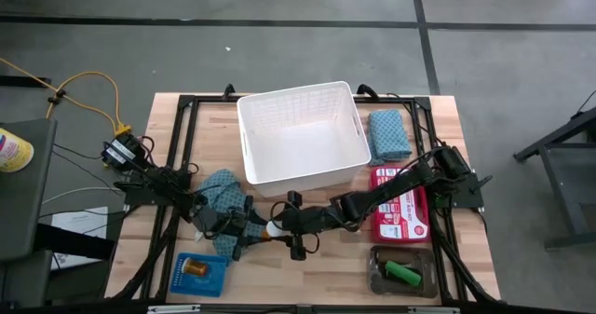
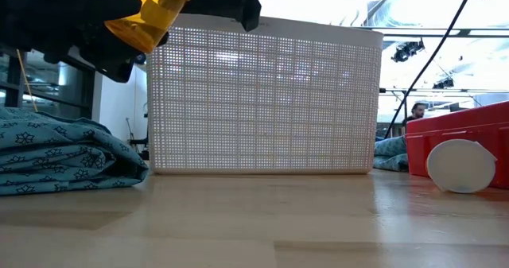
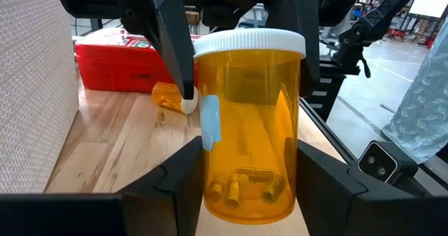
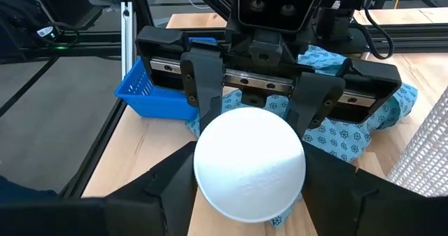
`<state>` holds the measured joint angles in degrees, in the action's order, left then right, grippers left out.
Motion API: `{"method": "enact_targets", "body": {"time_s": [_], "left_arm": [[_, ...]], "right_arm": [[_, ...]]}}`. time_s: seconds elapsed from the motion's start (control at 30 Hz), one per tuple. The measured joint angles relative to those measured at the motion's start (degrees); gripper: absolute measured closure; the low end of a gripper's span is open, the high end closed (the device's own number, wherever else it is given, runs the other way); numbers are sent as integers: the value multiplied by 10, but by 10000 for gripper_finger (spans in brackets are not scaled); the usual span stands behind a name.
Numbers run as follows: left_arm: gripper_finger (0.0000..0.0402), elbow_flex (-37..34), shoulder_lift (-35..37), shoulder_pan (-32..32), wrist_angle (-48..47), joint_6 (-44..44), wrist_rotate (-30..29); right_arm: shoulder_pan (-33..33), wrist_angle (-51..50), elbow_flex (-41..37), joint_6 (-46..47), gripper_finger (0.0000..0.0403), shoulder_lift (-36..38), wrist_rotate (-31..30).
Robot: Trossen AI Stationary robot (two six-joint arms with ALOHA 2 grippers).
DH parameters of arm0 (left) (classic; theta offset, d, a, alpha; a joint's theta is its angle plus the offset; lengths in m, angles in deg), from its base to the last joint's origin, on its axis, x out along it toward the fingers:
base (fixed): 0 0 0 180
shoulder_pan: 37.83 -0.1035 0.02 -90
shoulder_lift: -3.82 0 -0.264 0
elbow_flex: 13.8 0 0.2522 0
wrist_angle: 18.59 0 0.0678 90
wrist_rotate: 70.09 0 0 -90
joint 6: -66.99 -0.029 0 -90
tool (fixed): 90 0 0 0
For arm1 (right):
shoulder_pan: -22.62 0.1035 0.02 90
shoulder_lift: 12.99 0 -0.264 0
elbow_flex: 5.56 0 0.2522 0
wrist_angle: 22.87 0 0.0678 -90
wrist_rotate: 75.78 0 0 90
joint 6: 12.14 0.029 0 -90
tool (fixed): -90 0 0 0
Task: Pick & place medical supplies in basket/bin
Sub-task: Put the bottom orange pill bottle into the blue bin
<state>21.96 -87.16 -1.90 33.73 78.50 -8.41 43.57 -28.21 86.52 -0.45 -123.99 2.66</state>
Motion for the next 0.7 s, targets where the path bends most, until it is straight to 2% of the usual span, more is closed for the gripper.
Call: {"method": "enact_targets", "body": {"time_s": [0.4,0.7], "left_arm": [[226,0,0,1,0,-1,-1],[226,0,0,1,0,1,-1]], "right_arm": [[0,0,0,6,176,0,1],[0,0,0,6,150,0,1]]}}
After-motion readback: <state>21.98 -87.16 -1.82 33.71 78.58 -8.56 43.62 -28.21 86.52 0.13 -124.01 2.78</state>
